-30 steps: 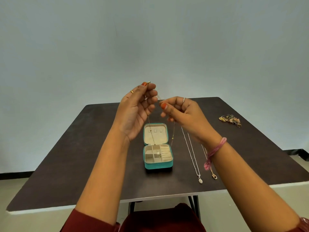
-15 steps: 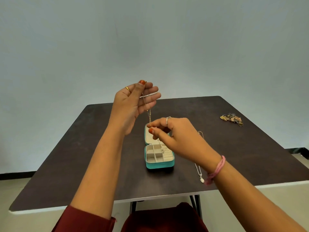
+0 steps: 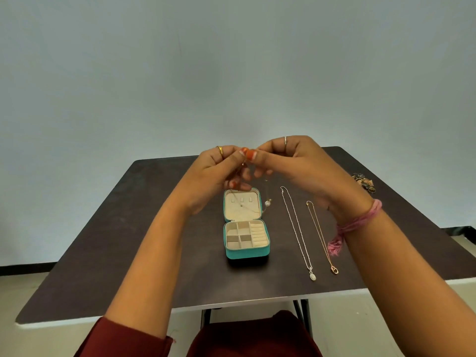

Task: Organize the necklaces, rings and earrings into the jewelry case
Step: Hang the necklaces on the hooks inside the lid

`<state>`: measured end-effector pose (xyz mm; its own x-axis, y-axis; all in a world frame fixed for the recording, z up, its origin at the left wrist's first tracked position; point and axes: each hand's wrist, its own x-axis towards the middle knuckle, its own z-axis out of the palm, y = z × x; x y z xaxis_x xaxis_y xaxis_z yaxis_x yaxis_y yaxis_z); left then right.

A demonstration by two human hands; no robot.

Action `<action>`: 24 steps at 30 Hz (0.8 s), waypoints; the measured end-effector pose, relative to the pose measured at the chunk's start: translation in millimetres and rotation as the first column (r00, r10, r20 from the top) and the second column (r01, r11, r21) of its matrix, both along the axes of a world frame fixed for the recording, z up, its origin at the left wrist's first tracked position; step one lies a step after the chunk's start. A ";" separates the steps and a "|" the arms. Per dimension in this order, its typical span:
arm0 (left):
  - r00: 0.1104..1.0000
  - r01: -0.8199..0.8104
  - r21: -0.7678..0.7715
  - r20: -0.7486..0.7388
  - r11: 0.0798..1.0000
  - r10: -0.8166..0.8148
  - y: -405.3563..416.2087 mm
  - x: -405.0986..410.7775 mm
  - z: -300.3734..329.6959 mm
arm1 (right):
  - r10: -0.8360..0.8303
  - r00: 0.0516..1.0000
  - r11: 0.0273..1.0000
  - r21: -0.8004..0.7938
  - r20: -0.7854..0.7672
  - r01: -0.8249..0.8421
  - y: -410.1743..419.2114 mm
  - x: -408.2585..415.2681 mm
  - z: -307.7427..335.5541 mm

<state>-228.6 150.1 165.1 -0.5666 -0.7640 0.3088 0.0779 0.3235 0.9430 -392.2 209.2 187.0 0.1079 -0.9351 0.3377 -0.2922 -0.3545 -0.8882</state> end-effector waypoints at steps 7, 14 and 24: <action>0.992 0.127 0.212 -0.049 0.969 -0.119 0.5 1.7 -1.7 | -0.028 0.992 0.992 0.124 0.126 0.012 -6.1 -3.2 -9.1; 0.920 0.321 0.391 -0.346 0.863 -0.185 -2.1 7.6 -2.3 | -0.058 0.937 0.979 0.202 0.344 -0.013 -9.0 -2.2 -30.0; 0.793 0.413 0.378 -0.596 0.828 -0.124 -8.0 8.8 -2.7 | -0.017 0.957 0.995 0.100 0.290 -0.012 -7.0 6.3 -57.8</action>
